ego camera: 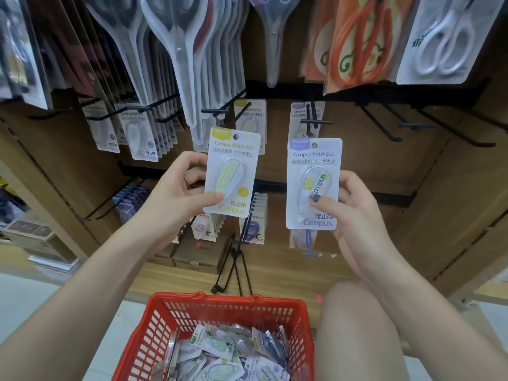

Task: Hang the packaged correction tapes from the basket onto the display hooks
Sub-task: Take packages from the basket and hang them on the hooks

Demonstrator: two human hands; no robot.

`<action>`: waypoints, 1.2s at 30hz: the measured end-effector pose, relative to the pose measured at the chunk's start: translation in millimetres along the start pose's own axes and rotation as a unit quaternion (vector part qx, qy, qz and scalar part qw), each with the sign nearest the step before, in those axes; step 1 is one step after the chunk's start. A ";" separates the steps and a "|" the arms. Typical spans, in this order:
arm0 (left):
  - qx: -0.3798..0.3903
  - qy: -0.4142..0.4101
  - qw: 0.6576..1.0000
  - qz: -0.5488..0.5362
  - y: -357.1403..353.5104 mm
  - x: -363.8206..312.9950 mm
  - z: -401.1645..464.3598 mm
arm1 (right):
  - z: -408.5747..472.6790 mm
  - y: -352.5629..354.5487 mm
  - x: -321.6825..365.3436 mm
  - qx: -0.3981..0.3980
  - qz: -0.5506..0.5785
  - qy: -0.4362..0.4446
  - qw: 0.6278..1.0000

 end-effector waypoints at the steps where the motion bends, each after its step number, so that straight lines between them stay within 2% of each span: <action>1: -0.005 0.002 1.000 0.000 0.7 -0.1 0.2 | 0.9 -1.4 0.2 0.001 -0.001 0.002 1.000; 10: -0.052 -0.001 0.999 -0.015 3.1 -13.4 -1.0 | 9.0 -5.1 4.0 -0.031 -0.032 0.018 0.999; 24: -0.087 0.018 0.994 0.057 -4.5 2.9 39.8 | 5.6 -5.8 5.3 -0.109 -0.110 0.076 0.985; 32: -0.096 0.030 0.991 0.085 -18.8 2.4 57.0 | 7.3 -9.3 14.7 -0.098 -0.131 0.102 0.981; 36: -0.090 0.039 0.991 0.097 -27.0 10.7 63.0 | 21.9 -5.0 8.3 -0.104 -0.141 0.074 0.982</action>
Point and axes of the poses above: each hand's wrist, its own z-axis towards the middle knuckle, its own y-axis out of the back of the hand, x = y × z, the point moved 9 cm from there along z, towards the middle knuckle, and after that the axes turned 6 degrees about z, right-handed, at the moved point
